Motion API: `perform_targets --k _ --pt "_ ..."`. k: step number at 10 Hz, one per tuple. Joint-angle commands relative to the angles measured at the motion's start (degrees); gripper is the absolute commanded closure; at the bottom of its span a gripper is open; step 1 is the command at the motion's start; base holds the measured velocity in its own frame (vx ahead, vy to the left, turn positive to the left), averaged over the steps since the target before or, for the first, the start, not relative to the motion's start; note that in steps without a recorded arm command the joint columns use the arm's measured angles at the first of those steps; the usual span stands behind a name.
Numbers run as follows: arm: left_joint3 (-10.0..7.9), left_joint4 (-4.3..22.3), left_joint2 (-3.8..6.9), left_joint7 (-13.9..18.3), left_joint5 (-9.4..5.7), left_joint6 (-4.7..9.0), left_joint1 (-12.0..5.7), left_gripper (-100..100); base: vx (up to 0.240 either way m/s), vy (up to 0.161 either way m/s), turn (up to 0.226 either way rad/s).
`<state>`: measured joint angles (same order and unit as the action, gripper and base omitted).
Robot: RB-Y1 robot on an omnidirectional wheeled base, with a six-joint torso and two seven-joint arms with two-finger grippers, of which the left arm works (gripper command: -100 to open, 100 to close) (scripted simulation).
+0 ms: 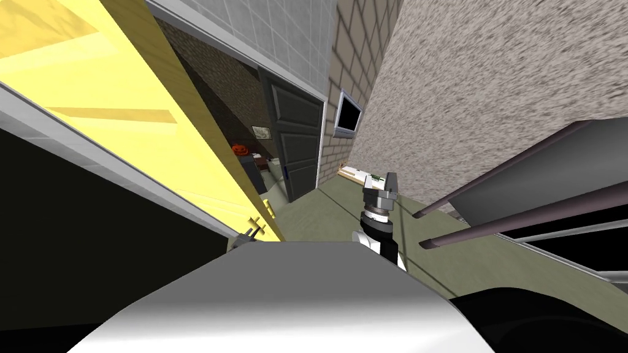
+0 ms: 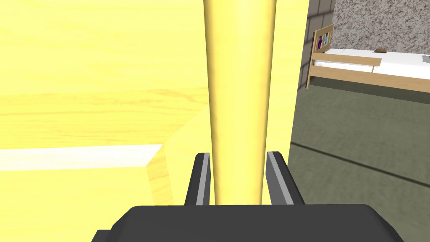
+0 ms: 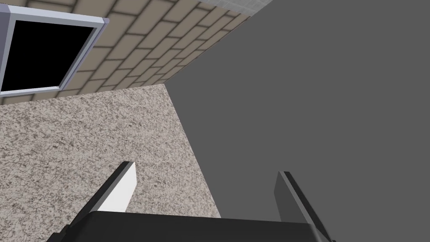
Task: Pull the door open
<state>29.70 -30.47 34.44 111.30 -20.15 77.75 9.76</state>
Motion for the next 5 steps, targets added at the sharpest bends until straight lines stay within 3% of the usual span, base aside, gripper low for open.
perform_targets --k 1,2,3,4,5 --pt "0.22 1.6 -0.46 0.3 0.17 1.31 -0.44 100 -0.045 0.022 -0.018" --pt "0.41 2.6 -0.46 0.5 0.29 3.03 0.15 100 -0.079 0.044 -0.149" --pt "0.41 2.6 -0.46 0.5 0.29 3.03 0.15 100 -0.087 0.054 -0.094" --pt "0.60 3.6 -0.45 0.7 0.41 4.71 0.72 100 -0.122 0.065 -0.201" --pt "0.69 4.1 -0.45 0.7 0.46 5.50 0.99 100 -0.139 0.077 -0.138"
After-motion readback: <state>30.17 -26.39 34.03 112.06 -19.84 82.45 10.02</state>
